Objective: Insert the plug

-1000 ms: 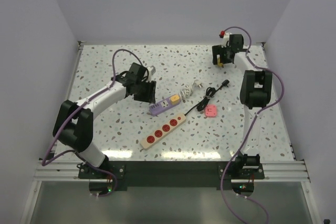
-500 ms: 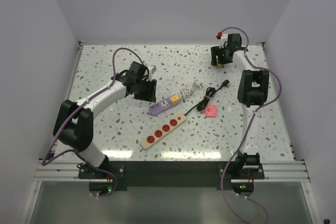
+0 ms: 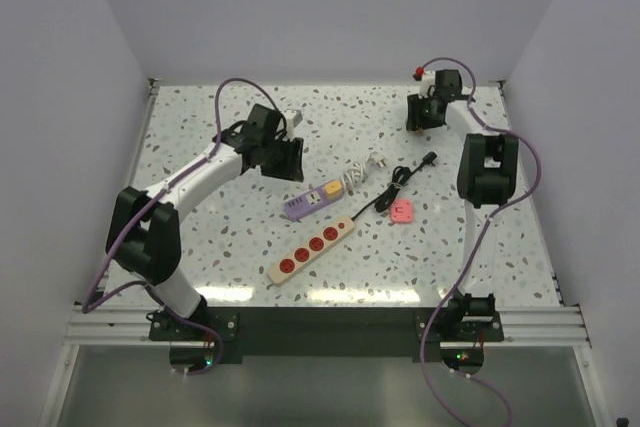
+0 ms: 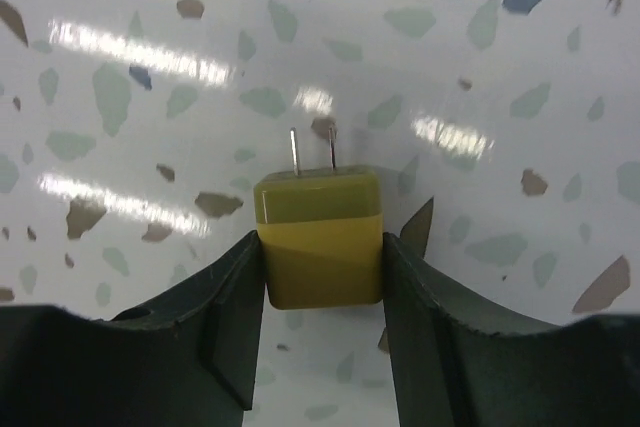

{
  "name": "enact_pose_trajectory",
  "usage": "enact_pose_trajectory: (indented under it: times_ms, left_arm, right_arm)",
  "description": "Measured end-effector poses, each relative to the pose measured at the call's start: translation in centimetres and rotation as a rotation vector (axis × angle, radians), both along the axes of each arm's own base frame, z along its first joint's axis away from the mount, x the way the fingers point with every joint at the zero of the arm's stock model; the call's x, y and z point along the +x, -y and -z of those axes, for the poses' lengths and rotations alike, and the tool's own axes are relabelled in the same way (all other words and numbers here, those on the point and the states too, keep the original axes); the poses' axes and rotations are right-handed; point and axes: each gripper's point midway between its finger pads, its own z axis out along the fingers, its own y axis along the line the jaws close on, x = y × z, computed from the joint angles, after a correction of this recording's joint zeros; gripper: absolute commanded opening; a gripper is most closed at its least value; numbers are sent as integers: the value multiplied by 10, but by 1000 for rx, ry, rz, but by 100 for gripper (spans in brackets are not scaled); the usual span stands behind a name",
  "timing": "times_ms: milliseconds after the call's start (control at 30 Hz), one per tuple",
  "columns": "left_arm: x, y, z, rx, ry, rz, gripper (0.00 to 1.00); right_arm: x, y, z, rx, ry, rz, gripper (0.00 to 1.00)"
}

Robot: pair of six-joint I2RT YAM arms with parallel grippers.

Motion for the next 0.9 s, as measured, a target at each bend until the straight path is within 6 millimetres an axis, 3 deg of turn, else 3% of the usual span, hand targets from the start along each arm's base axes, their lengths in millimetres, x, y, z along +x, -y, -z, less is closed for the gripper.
enact_pose_trajectory:
  times_ms: [133,200,333,467,533,667,800,900]
  left_arm:
    - [14,10,-21,-42,41,-10,54]
    - [17,15,-29,-71,46,-13,54]
    - [14,26,-36,-140,21,-11,54]
    - [8,36,-43,-209,-10,-4,55]
    - [1,40,-48,-246,-28,1,55]
    - [-17,44,-67,-331,-34,9,57]
    - [-32,50,-94,-435,-17,33,57]
    - [-41,58,-108,-518,-28,62,58]
  right_arm:
    - [-45,-8,-6,39,-63,-4,7]
    - [-68,-16,-20,58,-77,-18,7]
    - [-104,-49,-81,88,1,-87,7]
    - [-158,-114,-160,129,159,-234,7]
    - [-194,-150,-183,168,206,-324,7]
    - [-256,-194,-188,234,189,-432,7]
    - [-286,-201,-172,257,119,-429,7]
    - [-300,-201,-172,259,99,-426,7]
